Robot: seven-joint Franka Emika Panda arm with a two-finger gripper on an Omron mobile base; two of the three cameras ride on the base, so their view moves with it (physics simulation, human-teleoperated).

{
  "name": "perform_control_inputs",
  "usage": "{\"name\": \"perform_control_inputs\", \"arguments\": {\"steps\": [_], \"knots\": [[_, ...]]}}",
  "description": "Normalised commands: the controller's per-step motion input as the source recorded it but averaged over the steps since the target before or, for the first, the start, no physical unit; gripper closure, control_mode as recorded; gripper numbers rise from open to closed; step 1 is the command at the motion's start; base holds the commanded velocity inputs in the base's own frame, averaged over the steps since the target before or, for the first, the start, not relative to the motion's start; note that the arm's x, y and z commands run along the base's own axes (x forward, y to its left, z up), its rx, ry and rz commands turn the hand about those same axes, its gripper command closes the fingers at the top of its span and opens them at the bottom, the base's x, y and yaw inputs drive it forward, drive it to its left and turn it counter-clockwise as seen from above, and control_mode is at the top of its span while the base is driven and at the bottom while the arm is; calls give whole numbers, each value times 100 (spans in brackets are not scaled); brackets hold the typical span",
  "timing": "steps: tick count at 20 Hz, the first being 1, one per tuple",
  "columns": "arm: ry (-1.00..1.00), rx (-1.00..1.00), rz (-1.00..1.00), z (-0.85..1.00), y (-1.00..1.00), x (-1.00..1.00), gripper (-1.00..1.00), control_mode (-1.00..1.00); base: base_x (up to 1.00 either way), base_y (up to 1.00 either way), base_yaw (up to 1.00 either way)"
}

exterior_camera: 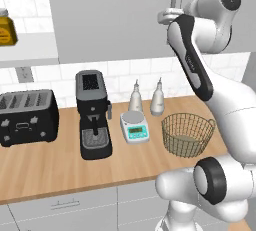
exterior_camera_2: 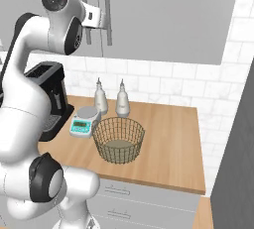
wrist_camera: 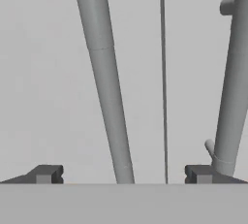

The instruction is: Open the cabinet, pick up the bread from the cabinet and place it in the basket. Then move the basket to the dining counter.

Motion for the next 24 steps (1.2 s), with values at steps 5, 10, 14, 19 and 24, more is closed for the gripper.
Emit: {"name": "perform_control_inputs", "arguments": {"steps": [5, 10, 14, 19, 24], "knots": [[-4, 2, 0, -1, 13, 26, -100, -100, 0, 0, 0], [0, 1, 0, 0, 1, 38, -100, -100, 0, 0, 0], [0, 0, 0, 0, 0, 26, -100, -100, 0, 0, 0], [-2, 0, 0, 0, 0, 16, -100, -100, 0, 0, 0], [-2, 0, 0, -1, 5, 22, 100, -100, 0, 0, 0]]}}
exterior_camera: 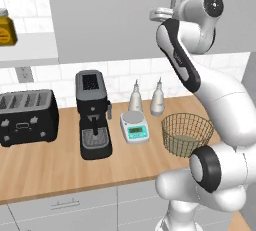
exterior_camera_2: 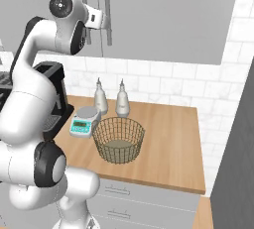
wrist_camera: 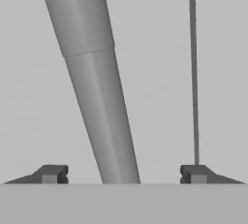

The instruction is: Open the cabinet, pick up the bread from the cabinet and place it in the basket. Then move the basket to the dining counter.

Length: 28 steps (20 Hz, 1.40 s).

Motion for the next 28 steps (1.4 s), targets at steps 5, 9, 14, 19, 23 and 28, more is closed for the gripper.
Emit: {"name": "perform_control_inputs", "arguments": {"steps": [5, 9, 14, 19, 23, 28], "knots": [[-2, 1, 0, 0, 0, 17, 100, -100, 0, 0, 0], [0, 4, 0, 12, 8, -16, 100, -100, 0, 0, 0], [-3, 2, 1, 20, 1, -66, 100, -100, 0, 0, 0], [-1, 0, 0, 36, 0, -98, 100, -100, 0, 0, 0], [0, 0, 0, 55, 0, -100, 100, -100, 0, 0, 0], [0, 0, -1, 48, 12, -100, 100, -100, 0, 0, 0]]}}
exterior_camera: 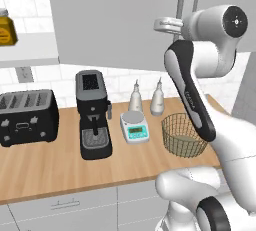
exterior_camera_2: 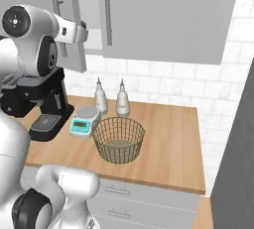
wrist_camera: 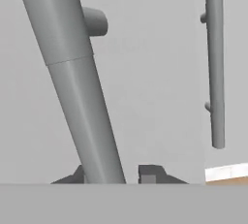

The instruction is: Open the cabinet, pick up the bread from the cabinet and place it in the basket. Then move the basket to the dining counter.

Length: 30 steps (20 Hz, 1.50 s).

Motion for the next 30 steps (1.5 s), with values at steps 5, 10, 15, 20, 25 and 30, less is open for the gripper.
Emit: {"name": "perform_control_inputs", "arguments": {"steps": [5, 10, 15, 20, 25, 30], "knots": [[1, -1, -3, 31, 36, -100, 100, -100, 0, 0, 0], [2, 0, 0, 19, 62, -100, 100, -100, 0, 0, 0], [7, 0, 0, 2, 93, -96, -100, -100, 0, 0, 0], [4, 0, 0, 4, -34, -68, -100, -100, 0, 0, 0], [0, 6, 6, 0, -29, -100, -100, -100, 0, 0, 0], [1, 30, 17, 1, -55, -61, -100, -100, 0, 0, 0]]}}
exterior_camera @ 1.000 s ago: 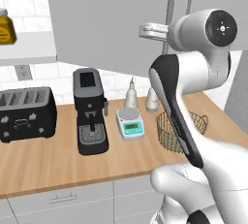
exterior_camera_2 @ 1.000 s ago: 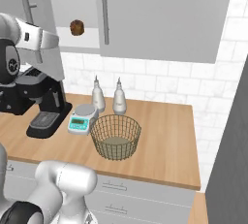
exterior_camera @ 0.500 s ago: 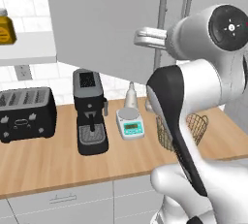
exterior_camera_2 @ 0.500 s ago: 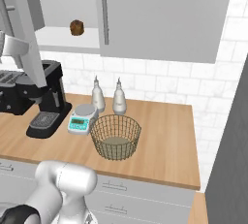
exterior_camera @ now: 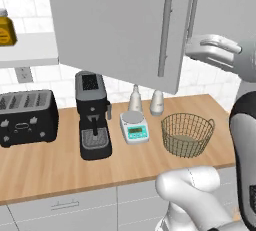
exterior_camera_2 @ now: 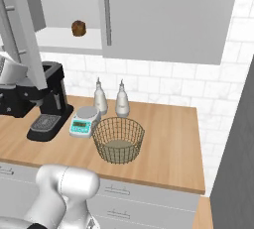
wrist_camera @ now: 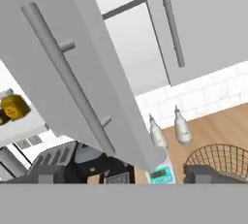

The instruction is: Open the cabinet, pick up the bread from the cabinet and place it in the basket. Then move the basket to the dining counter.

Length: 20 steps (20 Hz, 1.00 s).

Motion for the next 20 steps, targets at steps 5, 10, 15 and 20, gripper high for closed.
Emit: {"name": "perform_control_inputs", "arguments": {"steps": [5, 10, 15, 20], "knots": [[15, 27, 17, 5, -54, 72, -100, -100, 0, 0, 0], [5, 26, 31, -6, -41, 58, -100, -100, 0, 0, 0], [15, 20, 14, -1, 6, 93, -100, -100, 0, 0, 0], [30, 27, 12, -3, 13, 99, -100, -100, 0, 0, 0]]}}
